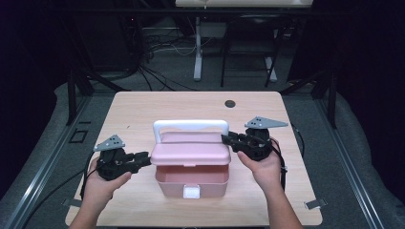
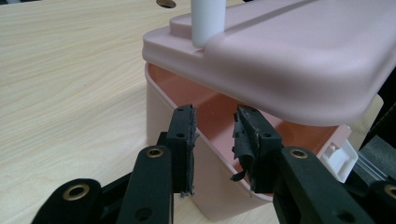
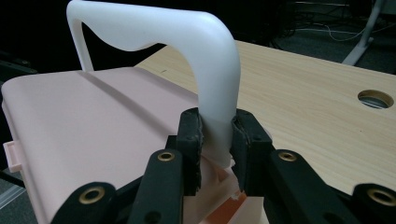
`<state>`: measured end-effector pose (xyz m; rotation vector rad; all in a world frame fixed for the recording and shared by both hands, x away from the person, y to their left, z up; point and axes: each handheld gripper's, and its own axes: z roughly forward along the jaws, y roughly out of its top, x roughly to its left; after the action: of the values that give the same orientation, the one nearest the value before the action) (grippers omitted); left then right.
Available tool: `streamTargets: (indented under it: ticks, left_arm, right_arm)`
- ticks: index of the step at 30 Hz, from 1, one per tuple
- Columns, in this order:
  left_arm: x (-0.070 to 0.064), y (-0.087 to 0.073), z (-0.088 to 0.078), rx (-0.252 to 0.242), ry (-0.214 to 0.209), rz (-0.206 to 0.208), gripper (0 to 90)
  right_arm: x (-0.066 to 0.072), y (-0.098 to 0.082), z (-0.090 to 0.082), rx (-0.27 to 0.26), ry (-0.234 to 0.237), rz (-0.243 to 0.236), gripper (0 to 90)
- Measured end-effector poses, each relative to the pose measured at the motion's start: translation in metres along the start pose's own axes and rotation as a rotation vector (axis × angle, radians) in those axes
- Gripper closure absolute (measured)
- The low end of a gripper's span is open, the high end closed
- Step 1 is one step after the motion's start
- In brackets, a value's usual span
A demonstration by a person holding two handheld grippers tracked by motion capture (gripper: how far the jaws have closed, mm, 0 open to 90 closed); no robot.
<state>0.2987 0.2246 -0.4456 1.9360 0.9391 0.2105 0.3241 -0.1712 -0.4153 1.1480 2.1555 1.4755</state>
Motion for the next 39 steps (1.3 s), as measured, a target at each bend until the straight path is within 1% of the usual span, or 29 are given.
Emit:
streamTargets:
  ticks: [3, 10, 14, 18, 20, 23, 28, 30, 31, 35, 39]
  left_arm:
    - [-0.002, 0.0, 0.001, -0.001, -0.004, -0.002, 67.4]
    - [-0.006, 0.001, 0.001, -0.002, -0.009, 0.011, 67.2]
    - [-0.008, 0.002, 0.001, -0.007, -0.009, 0.009, 67.3]
    - [-0.009, 0.003, 0.0, -0.009, -0.007, 0.018, 67.3]
    - [-0.01, 0.003, 0.0, -0.011, -0.006, 0.015, 67.3]
    - [-0.01, 0.004, -0.001, -0.012, -0.007, 0.024, 67.3]
    - [-0.011, 0.004, -0.002, -0.028, -0.004, 0.023, 67.3]
    - [-0.01, 0.005, -0.002, -0.038, -0.006, 0.014, 67.4]
    - [-0.01, 0.005, -0.002, -0.039, -0.006, 0.019, 67.3]
    - [-0.01, 0.008, -0.002, -0.052, -0.003, 0.023, 67.3]
    - [-0.01, 0.011, -0.003, -0.061, 0.008, 0.039, 67.5]
  right_arm:
    - [0.0, 0.0, 0.0, 0.001, -0.003, -0.003, 73.9]
    - [-0.001, -0.001, 0.0, 0.01, -0.009, 0.001, 73.6]
    - [-0.002, -0.001, 0.0, 0.009, -0.011, -0.001, 73.3]
    - [-0.002, -0.001, 0.0, 0.007, -0.01, -0.004, 70.8]
    - [-0.002, -0.001, 0.0, 0.002, -0.016, -0.009, 70.4]
    - [-0.001, -0.001, 0.0, -0.004, -0.025, -0.017, 70.2]
    - [-0.001, -0.001, -0.003, -0.018, -0.032, -0.013, 70.0]
    - [-0.001, -0.001, -0.005, -0.021, -0.037, -0.011, 69.5]
    - [-0.001, -0.002, -0.006, -0.022, -0.043, -0.011, 69.5]
    - [-0.001, -0.002, -0.009, -0.032, -0.044, -0.009, 69.5]
    - [0.001, -0.003, -0.014, -0.039, -0.052, -0.016, 69.5]
